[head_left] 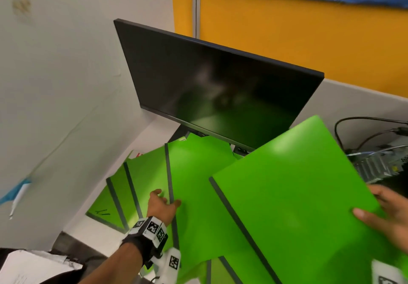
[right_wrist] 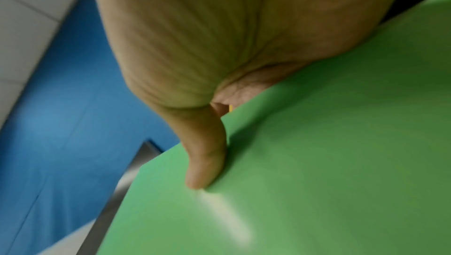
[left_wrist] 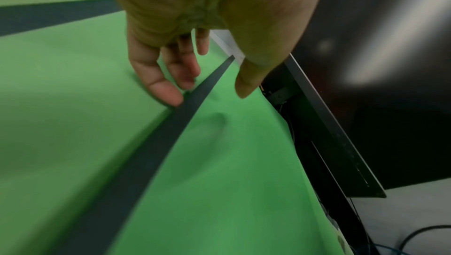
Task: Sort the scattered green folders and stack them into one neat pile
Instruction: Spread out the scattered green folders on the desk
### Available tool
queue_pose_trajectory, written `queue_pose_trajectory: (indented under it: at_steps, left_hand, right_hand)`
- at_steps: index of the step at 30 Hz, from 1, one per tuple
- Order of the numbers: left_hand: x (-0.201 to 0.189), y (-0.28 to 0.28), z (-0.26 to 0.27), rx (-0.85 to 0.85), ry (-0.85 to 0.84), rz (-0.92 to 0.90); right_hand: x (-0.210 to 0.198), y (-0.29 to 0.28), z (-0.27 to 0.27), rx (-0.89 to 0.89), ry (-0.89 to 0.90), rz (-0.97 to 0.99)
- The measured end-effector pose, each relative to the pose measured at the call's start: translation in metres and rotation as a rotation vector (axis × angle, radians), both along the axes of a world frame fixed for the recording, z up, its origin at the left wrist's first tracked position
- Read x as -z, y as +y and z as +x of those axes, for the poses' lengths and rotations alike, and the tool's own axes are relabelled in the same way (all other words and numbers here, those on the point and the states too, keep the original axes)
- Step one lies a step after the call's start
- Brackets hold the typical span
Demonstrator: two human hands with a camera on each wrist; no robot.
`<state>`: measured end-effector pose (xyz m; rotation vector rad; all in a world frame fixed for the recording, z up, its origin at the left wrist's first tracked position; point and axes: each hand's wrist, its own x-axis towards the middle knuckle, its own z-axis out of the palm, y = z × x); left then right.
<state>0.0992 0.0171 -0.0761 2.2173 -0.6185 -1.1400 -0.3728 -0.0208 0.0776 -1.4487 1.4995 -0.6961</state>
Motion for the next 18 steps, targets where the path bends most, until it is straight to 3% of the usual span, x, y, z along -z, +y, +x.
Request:
queue_pose_trajectory:
  at_steps: [4, 9, 15, 18]
  left_hand:
    - [-0.003, -0.003, -0.01, -0.016, 0.165, -0.051]
    - [-0.016, -0.001, -0.019, 0.157, 0.111, -0.025]
    - [-0.004, 0.004, -0.02, 0.247, 0.091, -0.043]
    - [-0.002, 0.006, -0.023, 0.163, 0.144, -0.053]
  right_hand:
    - [0.034, -0.008, 0.079, -0.162, 0.173, 0.129]
    - [0.096, -0.029, 0.122, -0.102, 0.232, 0.34]
    - [0.125, -0.065, 0.17, -0.083, 0.486, 0.197]
    - [0.133, -0.074, 0.192, -0.03, 0.542, 0.202]
